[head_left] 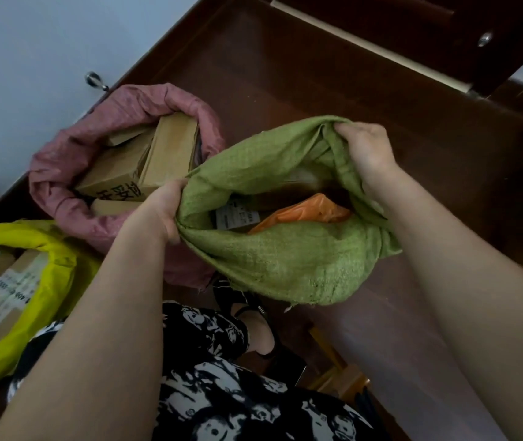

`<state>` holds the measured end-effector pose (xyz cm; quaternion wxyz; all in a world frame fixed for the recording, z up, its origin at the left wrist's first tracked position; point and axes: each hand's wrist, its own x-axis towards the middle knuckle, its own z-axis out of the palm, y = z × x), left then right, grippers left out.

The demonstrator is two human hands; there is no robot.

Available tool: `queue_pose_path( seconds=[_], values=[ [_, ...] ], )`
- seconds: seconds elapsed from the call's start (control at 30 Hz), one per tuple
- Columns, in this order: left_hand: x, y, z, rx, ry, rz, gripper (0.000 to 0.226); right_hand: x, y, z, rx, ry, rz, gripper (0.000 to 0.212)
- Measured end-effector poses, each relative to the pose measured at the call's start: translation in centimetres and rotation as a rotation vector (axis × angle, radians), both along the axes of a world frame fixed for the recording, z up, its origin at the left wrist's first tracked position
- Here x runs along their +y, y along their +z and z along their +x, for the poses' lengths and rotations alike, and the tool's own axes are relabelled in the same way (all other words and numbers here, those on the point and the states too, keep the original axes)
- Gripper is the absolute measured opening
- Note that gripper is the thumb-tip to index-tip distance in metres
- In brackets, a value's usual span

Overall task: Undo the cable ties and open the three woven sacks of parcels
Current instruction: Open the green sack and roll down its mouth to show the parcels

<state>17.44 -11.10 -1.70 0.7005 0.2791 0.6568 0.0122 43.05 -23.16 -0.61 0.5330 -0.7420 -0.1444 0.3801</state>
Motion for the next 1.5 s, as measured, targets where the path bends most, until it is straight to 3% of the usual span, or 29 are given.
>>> queue_pose_path(
  seconds=[0.07, 0.13, 0.23, 0.3, 0.37, 0.47, 0.53, 0.6, 0.67, 0.73, 0.83, 0.9, 0.97, 1.03, 1.1, 1.17, 1.27, 1.33, 1.43, 1.5],
  values=[
    [-0.2, 0.2, 0.7, 0.076, -0.068, 0.088, 0.039, 0.7, 1.0, 0.0, 0.066, -0.044, 0.038, 0.025],
    [-0.4, -0.4, 1.3, 0.215, -0.15, 0.299, 0.041, 1.2, 1.5, -0.1, 0.127, -0.075, 0.051, 0.025],
    [-0.6, -0.6, 2.0, 0.441, -0.36, 0.876, 0.042, 1.5, 1.6, -0.3, 0.218, -0.104, 0.052, 0.02],
    [-0.9, -0.1, 3.2, 0.29, -0.453, 1.161, 0.042, 1.6, 1.7, -0.2, 0.248, -0.116, 0.043, 0.018],
    [-1.6, 0.4, 4.8, 0.104, -0.543, 1.25, 0.047, 1.8, 1.7, -0.1, 0.257, -0.107, 0.03, 0.017],
    [-2.5, 0.2, 7.0, 0.117, -0.749, 1.36, 0.051, 1.8, 1.7, 0.3, 0.316, -0.084, 0.021, 0.022],
    [-2.4, -0.5, 7.3, 0.072, -0.706, 1.303, 0.027, 1.6, 1.8, 0.6, 0.44, -0.082, 0.049, 0.027],
    [-1.8, -0.6, 7.3, -0.018, -0.468, 1.016, 0.027, 1.6, 2.1, 1.3, 0.517, -0.1, 0.077, 0.024],
    [-1.2, 0.2, 7.0, -0.118, -0.173, 0.754, 0.024, 1.9, 2.1, 2.0, 0.459, -0.133, 0.083, 0.017],
    [-0.6, 0.9, 6.6, -0.16, -0.001, 0.599, 0.02, 2.2, 1.5, 2.5, 0.162, -0.091, -0.002, 0.019],
    [-0.1, 0.7, 6.2, -0.176, 0.066, 0.542, 0.01, 2.2, 0.2, 2.3, -0.441, 0.144, -0.114, 0.019],
    [0.0, 0.5, 6.1, -0.181, 0.073, 0.558, 0.013, 1.6, 0.0, 1.5, -0.571, 0.29, -0.028, 0.013],
    [0.1, 0.5, 6.1, -0.19, 0.089, 0.586, 0.021, 1.0, -0.5, 0.8, -0.554, 0.471, 0.047, 0.031],
    [0.1, 0.9, 6.0, -0.19, 0.115, 0.62, 0.028, 0.4, -1.3, 0.2, -0.739, 0.699, -0.056, 0.057],
    [0.3, 0.9, 5.7, -0.175, 0.132, 0.622, 0.037, 0.2, -2.3, 0.1, -0.906, 0.789, -0.096, 0.06],
    [0.4, 1.0, 5.3, -0.128, 0.097, 0.608, 0.044, 0.4, -2.3, 0.6, -0.788, 0.692, -0.043, 0.037],
    [0.4, 1.4, 5.4, 0.101, -0.104, 0.693, 0.041, 0.6, -1.2, 1.5, -0.444, 0.667, -0.1, 0.01],
    [0.1, 1.6, 5.6, 0.211, -0.244, 0.849, 0.026, 0.9, -0.8, 2.3, -0.323, 0.673, -0.106, 0.009],
    [-0.1, 1.2, 5.6, 0.228, -0.597, 1.012, 0.058, 1.8, -0.7, 2.8, -0.169, 0.566, -0.055, 0.018],
    [-0.4, 0.9, 5.6, 0.335, -0.876, 1.122, 0.072, 2.4, -0.8, 2.8, -0.105, 0.535, -0.069, 0.021]
  ],
)
